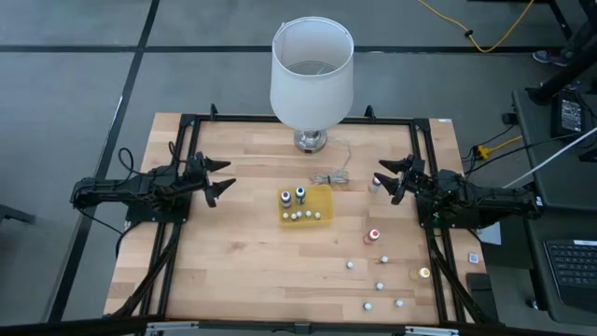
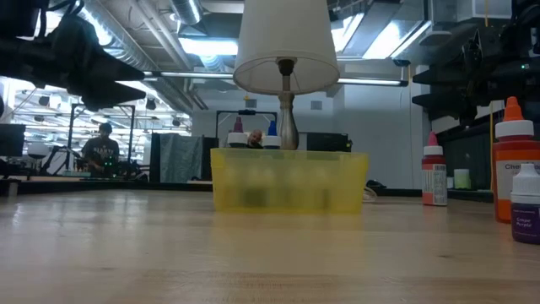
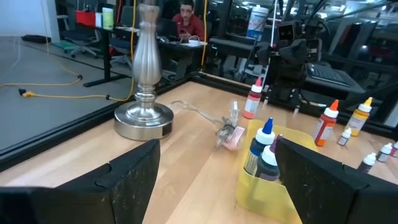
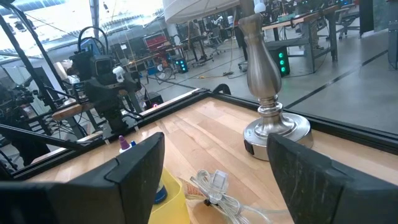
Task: Pick & Place food coloring
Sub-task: Put the small purple food coloring bottle into the yellow bin
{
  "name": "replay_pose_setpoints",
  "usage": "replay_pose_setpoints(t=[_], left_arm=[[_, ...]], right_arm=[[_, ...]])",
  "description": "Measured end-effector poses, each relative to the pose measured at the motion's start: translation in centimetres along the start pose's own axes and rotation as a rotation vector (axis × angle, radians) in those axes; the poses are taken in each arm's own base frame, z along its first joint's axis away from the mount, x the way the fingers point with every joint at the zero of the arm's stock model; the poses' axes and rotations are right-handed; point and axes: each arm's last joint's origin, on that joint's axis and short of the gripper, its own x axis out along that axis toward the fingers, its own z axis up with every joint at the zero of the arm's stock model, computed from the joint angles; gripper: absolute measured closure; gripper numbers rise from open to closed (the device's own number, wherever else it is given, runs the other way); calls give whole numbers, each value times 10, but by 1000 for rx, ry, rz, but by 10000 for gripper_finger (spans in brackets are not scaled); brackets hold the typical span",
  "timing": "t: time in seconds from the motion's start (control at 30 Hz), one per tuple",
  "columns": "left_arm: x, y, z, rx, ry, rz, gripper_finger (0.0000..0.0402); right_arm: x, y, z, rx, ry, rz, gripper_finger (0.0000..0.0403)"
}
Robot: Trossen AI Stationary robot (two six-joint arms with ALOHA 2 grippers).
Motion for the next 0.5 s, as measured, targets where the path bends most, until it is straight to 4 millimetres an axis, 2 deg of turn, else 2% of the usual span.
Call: replay_pose_setpoints(t=[0.5], left_arm=[[0, 2, 0, 17, -13, 53, 90]], right_arm=[[0, 0, 0, 0, 0, 0, 120]])
